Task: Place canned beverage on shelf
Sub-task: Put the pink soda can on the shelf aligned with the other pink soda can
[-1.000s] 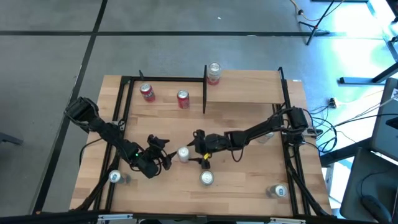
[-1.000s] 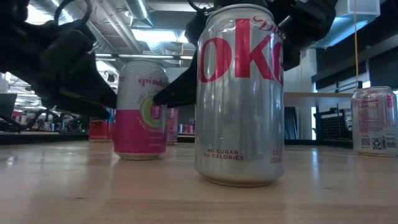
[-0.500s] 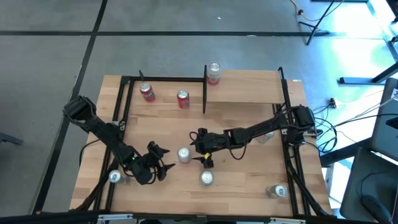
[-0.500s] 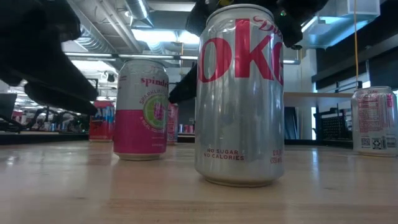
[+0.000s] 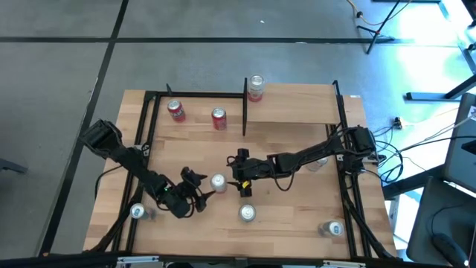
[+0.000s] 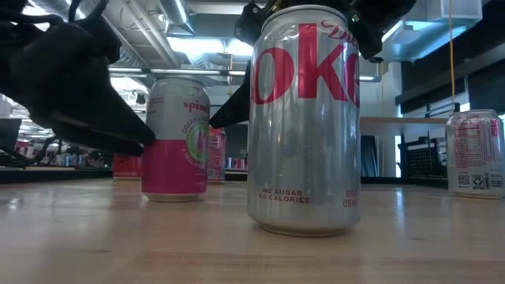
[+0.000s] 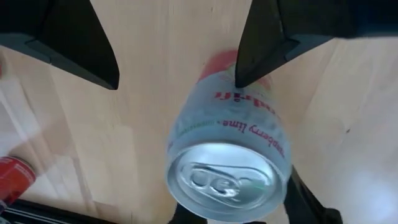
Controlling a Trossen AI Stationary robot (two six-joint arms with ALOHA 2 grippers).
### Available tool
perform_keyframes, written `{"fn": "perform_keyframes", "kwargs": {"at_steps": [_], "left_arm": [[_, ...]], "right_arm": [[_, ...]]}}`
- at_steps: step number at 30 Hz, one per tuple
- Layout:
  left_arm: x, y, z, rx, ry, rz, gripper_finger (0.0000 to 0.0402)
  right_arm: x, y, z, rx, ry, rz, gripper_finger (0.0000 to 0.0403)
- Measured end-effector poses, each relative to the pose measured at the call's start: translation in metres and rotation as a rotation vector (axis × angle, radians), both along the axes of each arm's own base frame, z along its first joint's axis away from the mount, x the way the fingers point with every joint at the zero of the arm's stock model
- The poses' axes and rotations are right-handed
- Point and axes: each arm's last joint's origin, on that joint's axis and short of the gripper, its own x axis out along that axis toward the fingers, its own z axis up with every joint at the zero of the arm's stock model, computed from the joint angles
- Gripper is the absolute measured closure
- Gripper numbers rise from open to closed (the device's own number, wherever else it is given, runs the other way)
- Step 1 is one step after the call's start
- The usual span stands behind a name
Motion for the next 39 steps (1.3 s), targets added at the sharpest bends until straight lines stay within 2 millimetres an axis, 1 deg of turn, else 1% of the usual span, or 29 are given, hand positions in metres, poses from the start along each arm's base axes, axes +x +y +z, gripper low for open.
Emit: {"fn": "perform_keyframes", "kwargs": {"at_steps": [7,14,22,32,39], "left_arm": [[0.0,0.003,0.0,0.031,-0.016,0.039,0.0056],[0.0,0.005,-0.001,0.047,-0.009,0.052,0.0056],[-0.004,0.007,-0.004,0.029,0.017,0.079,0.0056],[-0.006,0.008,-0.006,0.027,0.033,0.087,0.0056],[-0.007,0.009,-0.006,0.03,0.032,0.095,0.0056]], "right_arm": [[0.0,0.002,0.0,0.037,-0.001,0.047,0.0091],[0.0,0.006,0.001,0.106,0.005,0.144,0.0091],[-0.001,0.011,0.001,0.151,0.008,0.147,0.0091],[-0.004,0.025,0.0,0.162,0.017,0.186,0.0091],[-0.006,0.027,0.001,0.156,0.026,0.185,0.0091]]}}
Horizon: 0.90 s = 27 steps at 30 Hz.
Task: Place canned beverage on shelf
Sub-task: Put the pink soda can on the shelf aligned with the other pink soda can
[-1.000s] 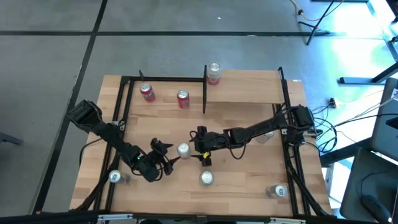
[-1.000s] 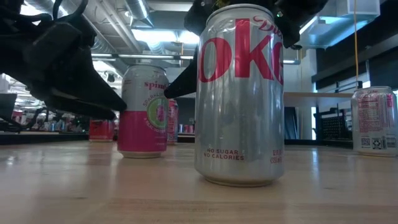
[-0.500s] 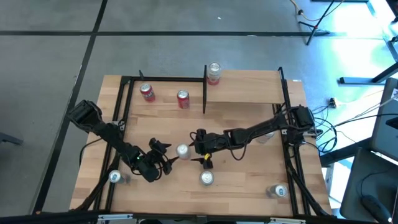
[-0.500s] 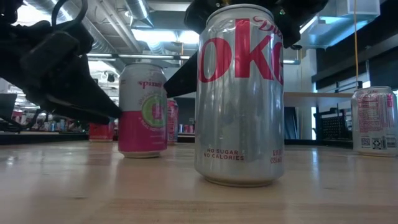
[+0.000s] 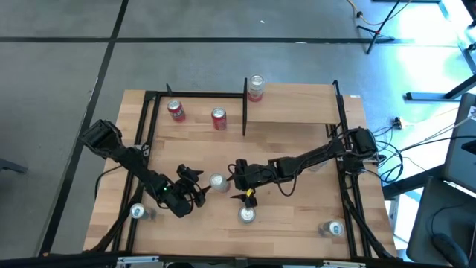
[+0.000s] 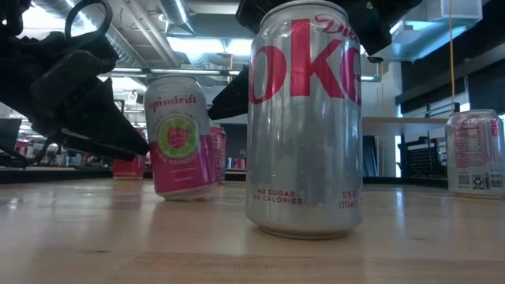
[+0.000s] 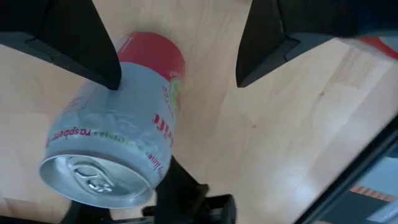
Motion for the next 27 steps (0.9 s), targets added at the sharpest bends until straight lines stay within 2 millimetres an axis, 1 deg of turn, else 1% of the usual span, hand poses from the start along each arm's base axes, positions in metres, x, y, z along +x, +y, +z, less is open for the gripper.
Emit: {"fn": "perform_keyframes", "kwargs": {"at_steps": [7,11,15,19,22,24,27], "left_arm": [[0.001,0.0,0.001,-0.007,-0.008,0.0,0.0056],[0.001,-0.001,0.001,-0.011,-0.002,-0.007,0.0056],[0.001,-0.001,0.0,-0.01,0.003,-0.009,0.0056],[0.001,-0.001,0.0,-0.012,0.006,-0.012,0.0056],[0.001,-0.001,0.0,-0.013,0.006,-0.013,0.0056],[0.0,-0.001,0.0,-0.015,0.007,-0.015,0.0056],[0.001,-0.001,0.0,-0.015,0.007,-0.016,0.0056]], "right_arm": [[-0.004,-0.005,0.002,-0.087,0.029,-0.095,0.0091],[-0.011,-0.008,0.014,-0.146,0.029,-0.118,0.0091],[-0.015,-0.009,0.028,-0.192,-0.01,-0.085,0.0091],[-0.015,-0.009,0.046,-0.207,-0.11,-0.068,0.0091],[-0.016,-0.008,0.048,-0.282,-0.132,0.03,0.0086],[-0.016,-0.007,0.049,-0.267,-0.145,0.075,0.0079],[-0.013,-0.009,0.05,-0.267,-0.175,0.05,0.0063]]}}
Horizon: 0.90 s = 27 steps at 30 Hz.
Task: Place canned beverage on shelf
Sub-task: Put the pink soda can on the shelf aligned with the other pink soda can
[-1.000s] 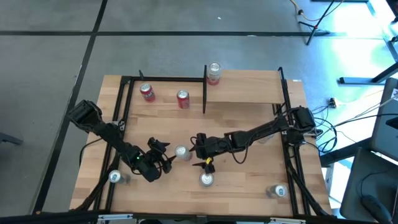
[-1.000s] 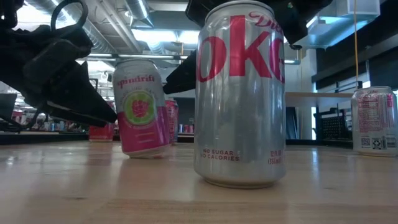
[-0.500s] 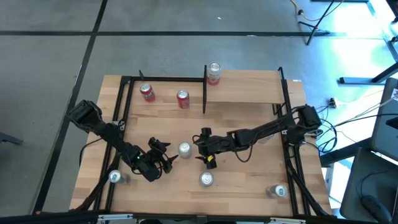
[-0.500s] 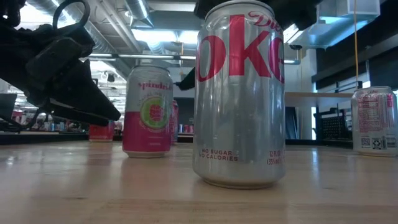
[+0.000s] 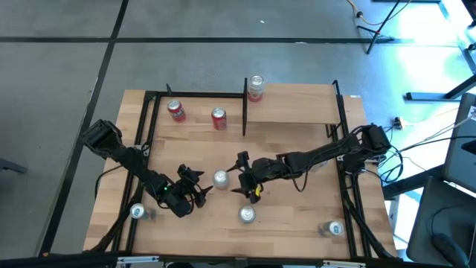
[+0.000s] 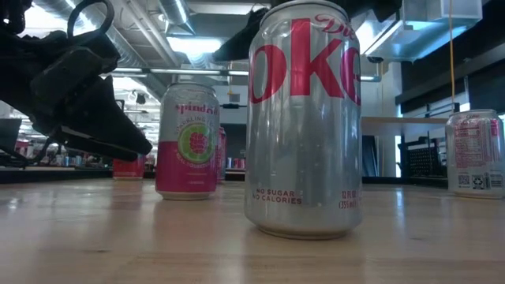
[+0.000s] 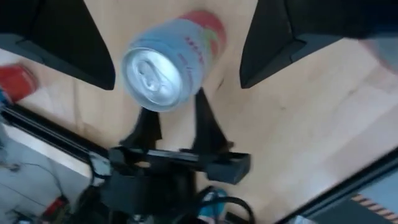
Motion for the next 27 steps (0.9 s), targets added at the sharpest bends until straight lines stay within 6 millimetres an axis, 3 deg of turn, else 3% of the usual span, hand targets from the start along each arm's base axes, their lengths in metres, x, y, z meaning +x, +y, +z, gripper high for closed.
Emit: {"fn": "perform_keyframes", "kwargs": {"at_steps": [7,11,27], "left_arm": [[0.0,0.0,0.0,-0.001,0.0,0.0,0.0056],[0.0,0.001,0.0,-0.001,0.001,0.002,0.0056],[0.0,0.001,0.0,0.002,0.008,0.001,0.0056]], "right_arm": [[0.006,-0.013,0.005,0.115,-0.059,-0.087,0.001],[0.013,-0.025,0.003,0.198,-0.075,-0.051,0.001],[0.037,-0.029,-0.053,0.239,-0.048,-0.027,0.0015]]}}
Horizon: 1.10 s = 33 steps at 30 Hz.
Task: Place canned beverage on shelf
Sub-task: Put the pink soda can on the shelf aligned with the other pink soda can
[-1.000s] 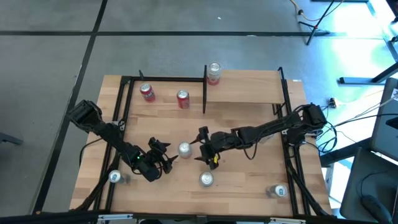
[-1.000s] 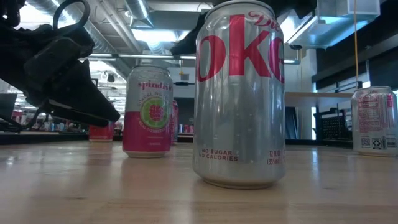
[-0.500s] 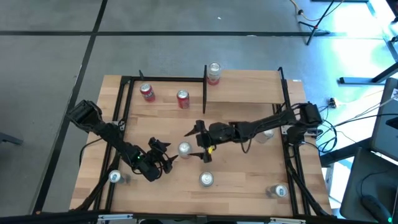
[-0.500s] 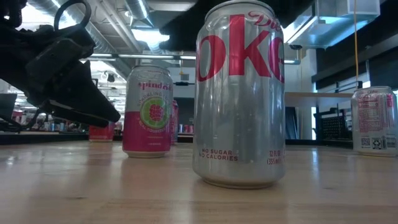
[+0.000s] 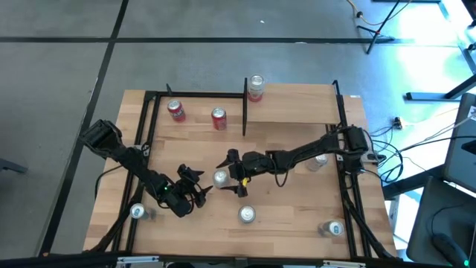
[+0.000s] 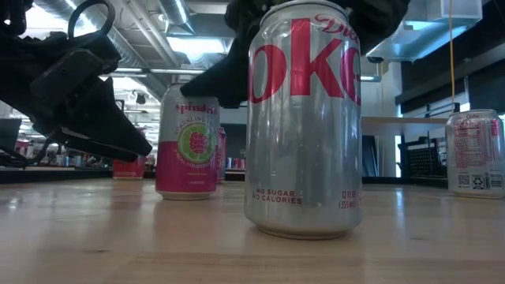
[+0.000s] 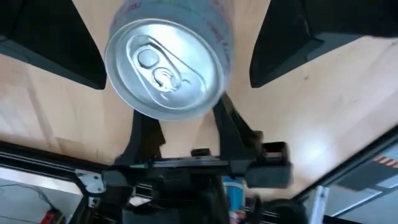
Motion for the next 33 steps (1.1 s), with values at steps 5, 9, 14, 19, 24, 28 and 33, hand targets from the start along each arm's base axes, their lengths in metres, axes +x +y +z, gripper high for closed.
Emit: {"fn": "perform_keyframes", "kwargs": {"at_steps": [5,9,14,19,24,28,33], "left_arm": [[0.0,0.0,0.0,0.0,0.0,0.0,0.0056],[0.0,0.0,0.0,0.0,0.0,0.0,0.0056],[0.0,0.0,0.0,0.001,0.0,0.0,0.0056],[0.0,0.0,0.0,0.001,0.0,0.0,0.0056],[0.0,0.0,0.0,0.001,0.0,0.0,0.0056],[0.0,0.0,0.0,0.0,-0.002,-0.001,0.0056],[-0.002,-0.004,0.0,-0.005,-0.006,-0.018,0.0056]], "right_arm": [[0.003,0.001,-0.008,0.003,-0.002,0.006,0.0015],[0.004,0.001,-0.014,0.003,0.008,0.01,0.0015],[0.005,0.001,-0.017,0.028,0.007,0.001,0.0015],[0.008,0.002,-0.02,0.058,-0.012,0.0,0.0026],[0.008,0.001,-0.024,0.057,-0.003,-0.022,0.0115],[0.007,0.001,-0.021,0.049,-0.002,-0.023,0.0143],[-0.003,0.0,-0.003,0.036,0.053,-0.022,0.0143]]}}
